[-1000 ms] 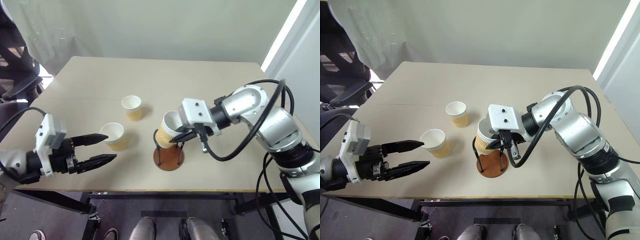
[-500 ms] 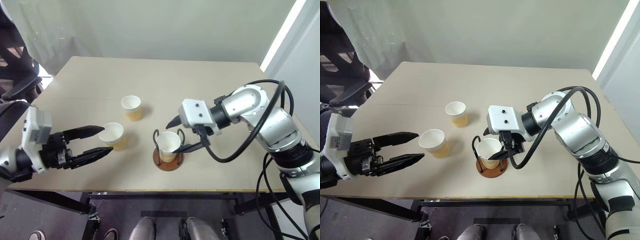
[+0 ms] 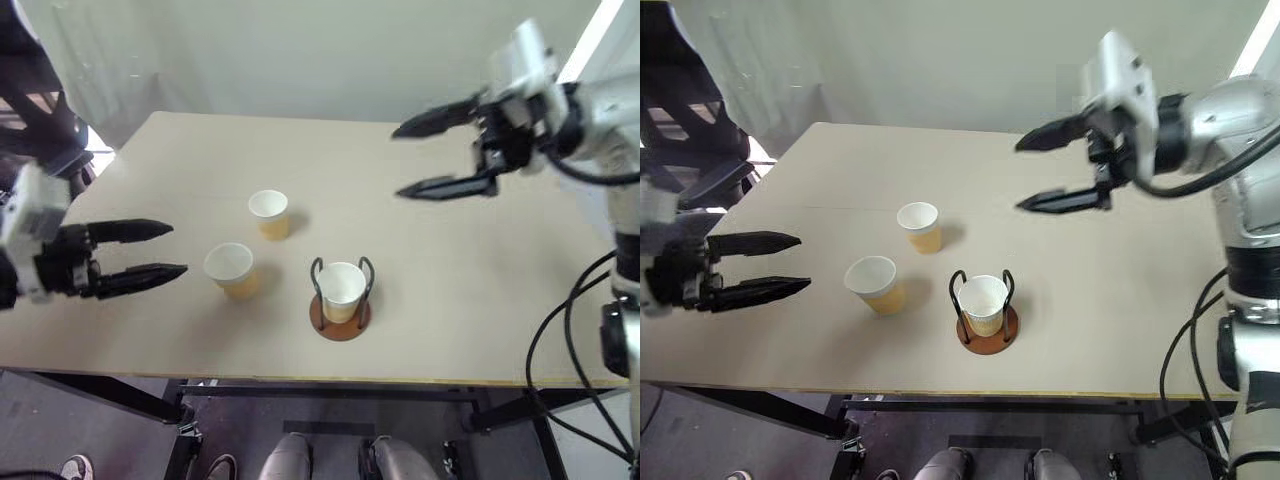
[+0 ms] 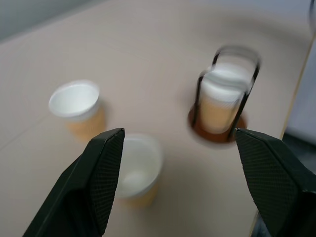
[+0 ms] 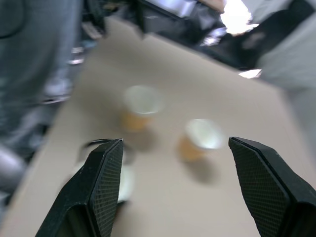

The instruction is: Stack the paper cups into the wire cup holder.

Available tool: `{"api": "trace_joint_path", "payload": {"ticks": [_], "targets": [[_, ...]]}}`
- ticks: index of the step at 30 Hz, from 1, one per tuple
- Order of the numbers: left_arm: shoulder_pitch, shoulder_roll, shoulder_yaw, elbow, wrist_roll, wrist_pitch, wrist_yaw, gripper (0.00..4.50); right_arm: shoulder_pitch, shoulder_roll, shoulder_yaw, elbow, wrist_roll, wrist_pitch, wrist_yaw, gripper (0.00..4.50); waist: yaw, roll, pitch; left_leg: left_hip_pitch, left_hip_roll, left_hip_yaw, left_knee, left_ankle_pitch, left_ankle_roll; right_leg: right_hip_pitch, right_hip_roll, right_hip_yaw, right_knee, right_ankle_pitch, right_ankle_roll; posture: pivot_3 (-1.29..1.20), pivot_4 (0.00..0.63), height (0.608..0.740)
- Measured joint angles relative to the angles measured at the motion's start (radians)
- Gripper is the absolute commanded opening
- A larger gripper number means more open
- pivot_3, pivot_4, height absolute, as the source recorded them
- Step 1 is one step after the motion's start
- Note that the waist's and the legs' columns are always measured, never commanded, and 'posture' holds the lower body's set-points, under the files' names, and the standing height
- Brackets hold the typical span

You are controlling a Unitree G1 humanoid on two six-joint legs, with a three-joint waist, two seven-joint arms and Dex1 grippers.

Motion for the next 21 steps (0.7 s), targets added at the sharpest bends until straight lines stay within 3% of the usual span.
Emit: {"api": "trace_joint_path", "payload": {"ticks": [4,6,11,15,21], "targets": [[-0.293,-0.014,-0.280,0.148,0.129,-0.056,-0.161,3.80,0.030,-0.022,0.003,0.013,-0.035,-0.028,-0.008,3.47,-0.001,-0.001,0.000,-0.007,0.000,0.000,0.001,0.000,-0.001,-0.007,0.000,0.000,0.000,0.003,0.001,0.00,0.150,0.740],[-0.359,-0.011,-0.375,0.186,0.172,-0.096,-0.234,3.80,0.034,-0.028,0.003,0.012,-0.039,-0.032,-0.013,3.47,-0.011,0.000,0.000,-0.009,0.000,0.001,0.000,-0.001,-0.001,-0.010,0.000,0.001,-0.001,0.009,0.010,0.00,0.150,0.740],[-0.492,-0.003,-0.613,0.318,0.262,-0.230,-0.243,3.80,0.036,-0.063,-0.009,0.012,-0.037,-0.038,-0.014,3.47,-0.016,0.000,0.000,-0.015,0.002,0.000,-0.001,-0.003,0.000,-0.014,0.001,-0.001,-0.002,0.008,0.014,0.00,0.150,0.740],[-0.563,-0.007,-0.715,0.411,0.319,-0.319,-0.244,3.80,0.036,-0.092,-0.044,0.009,0.006,-0.025,0.006,3.47,-0.015,0.000,0.000,-0.019,0.002,0.001,0.000,-0.003,0.001,-0.017,0.001,-0.001,-0.004,0.008,0.016,0.00,0.150,0.740],[-0.604,-0.027,-0.797,0.479,0.318,-0.372,-0.245,3.80,0.071,-0.152,-0.175,-0.064,0.200,0.088,0.076,3.47,-0.010,0.000,0.000,-0.019,0.002,0.001,0.002,-0.002,0.003,-0.015,0.001,0.000,-0.004,0.008,0.019,0.00,0.150,0.740]]}}
